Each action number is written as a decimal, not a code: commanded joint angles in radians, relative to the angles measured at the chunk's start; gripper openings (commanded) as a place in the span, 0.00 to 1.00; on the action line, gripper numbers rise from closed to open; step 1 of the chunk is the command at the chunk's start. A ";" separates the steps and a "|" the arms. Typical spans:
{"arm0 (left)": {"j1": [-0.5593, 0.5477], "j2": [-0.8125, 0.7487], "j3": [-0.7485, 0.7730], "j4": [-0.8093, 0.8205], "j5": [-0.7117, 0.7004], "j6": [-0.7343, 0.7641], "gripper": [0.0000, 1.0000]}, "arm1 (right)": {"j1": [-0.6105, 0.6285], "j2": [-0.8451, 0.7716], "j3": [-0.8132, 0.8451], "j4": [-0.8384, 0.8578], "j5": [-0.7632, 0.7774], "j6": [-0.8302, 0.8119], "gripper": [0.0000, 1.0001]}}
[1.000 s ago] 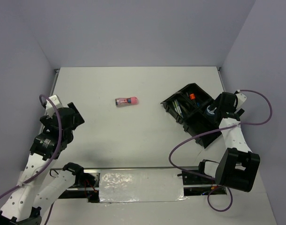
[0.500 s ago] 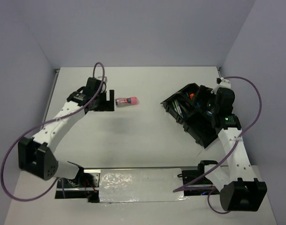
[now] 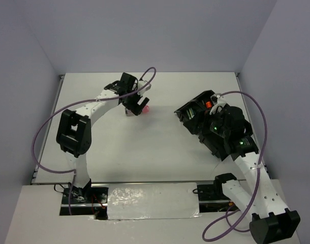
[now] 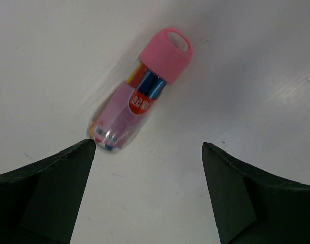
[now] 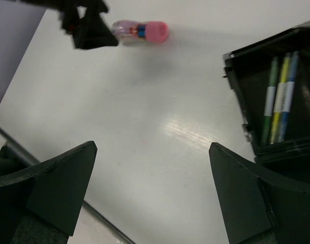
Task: Sort the stationery into containers
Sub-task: Pick up the stationery from the center of the board.
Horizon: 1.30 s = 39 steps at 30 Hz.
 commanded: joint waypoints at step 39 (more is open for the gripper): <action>-0.343 -0.503 -0.672 1.409 0.535 -0.970 0.00 | 0.337 -0.276 -0.255 0.576 0.119 0.505 0.95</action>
